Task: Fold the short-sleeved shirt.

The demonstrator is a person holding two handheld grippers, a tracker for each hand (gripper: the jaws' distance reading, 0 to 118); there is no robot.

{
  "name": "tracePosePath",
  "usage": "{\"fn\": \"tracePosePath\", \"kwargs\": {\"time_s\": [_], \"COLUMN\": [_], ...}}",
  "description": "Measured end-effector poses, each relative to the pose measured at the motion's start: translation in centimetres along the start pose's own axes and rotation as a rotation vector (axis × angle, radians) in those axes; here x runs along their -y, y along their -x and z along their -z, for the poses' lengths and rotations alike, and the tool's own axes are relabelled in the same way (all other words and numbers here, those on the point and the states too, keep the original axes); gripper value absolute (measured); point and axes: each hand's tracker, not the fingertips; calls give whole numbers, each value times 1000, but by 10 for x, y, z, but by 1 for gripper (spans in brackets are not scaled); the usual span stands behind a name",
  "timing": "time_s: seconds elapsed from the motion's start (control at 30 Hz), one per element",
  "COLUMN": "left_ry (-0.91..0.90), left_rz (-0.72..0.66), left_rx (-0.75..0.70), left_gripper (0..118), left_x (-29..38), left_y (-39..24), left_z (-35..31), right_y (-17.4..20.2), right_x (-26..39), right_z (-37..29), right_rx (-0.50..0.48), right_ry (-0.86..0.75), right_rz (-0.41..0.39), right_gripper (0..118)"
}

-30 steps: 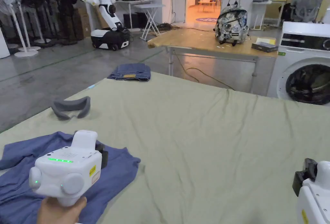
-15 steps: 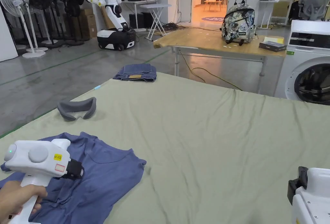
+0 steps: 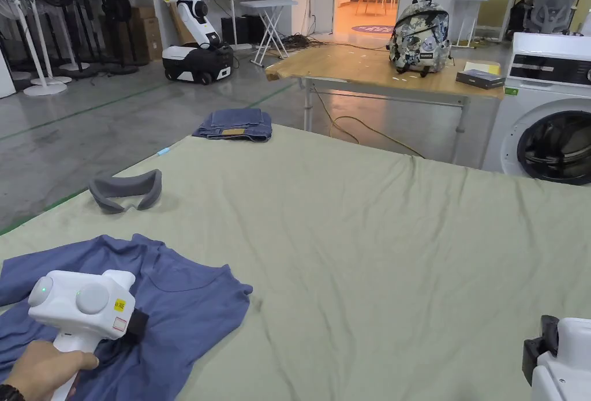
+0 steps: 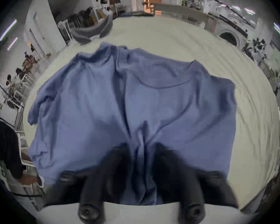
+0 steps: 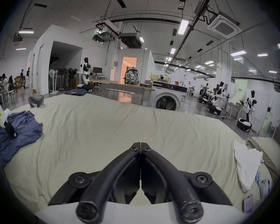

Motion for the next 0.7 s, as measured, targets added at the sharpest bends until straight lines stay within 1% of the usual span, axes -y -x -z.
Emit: {"fn": "tracePosePath", "kwargs": {"time_s": [0.03, 0.07, 0.13, 0.2, 0.3, 0.37, 0.4, 0.5, 0.53, 0.57, 0.63, 0.67, 0.7], "left_ry": [-16, -10, -18, -42, -174, -219, -256, -337, -375, -407, -476, -526, -561], "left_rz": [8, 1, -20, -91, -154, -258, -287, -254, -237, -249, -294, -298, -289], "left_rx": [-31, -59, -29, 5, 56, 171, 174, 171, 166, 169, 234, 272, 293], "left_gripper": [6, 2, 0, 0, 0, 0, 0, 0, 0, 0, 0, 0, 0], "left_x": [3, 6, 11, 10, 6, -1, -5, -22, -34, -42, -56, -55, -61], "left_y": [-3, -5, -1, 5, 16, 27, 32, 35, 26, 24, 23, 4, -2], "left_z": [1, 4, 4, 0, -19, -37, -45, -74, -93, -107, -133, -163, -178], "right_y": [0, 0, 1, 2, 1, 0, 0, -2, -4, -5, -9, -11, -13], "right_x": [0, 0, 0, 0, 0, -2, -2, -5, -5, -6, -9, -10, -10], "right_z": [0, 0, 1, 2, 0, -1, 0, 0, -1, -3, -5, -7, -8], "right_rx": [4, 5, 2, 2, 5, 7, 7, 8, 9, 12, 15, 17, 19], "right_ry": [-1, -2, 6, 9, 4, -1, -1, 7, 6, 1, -4, -7, -11], "right_rz": [-2, -4, -13, -21, -21, -15, -11, 12, 22, 31, 47, 54, 59], "right_gripper": [0, 0, 0, 0, 0, 0, 0, 0, 0, 0, 0, 0, 0]}}
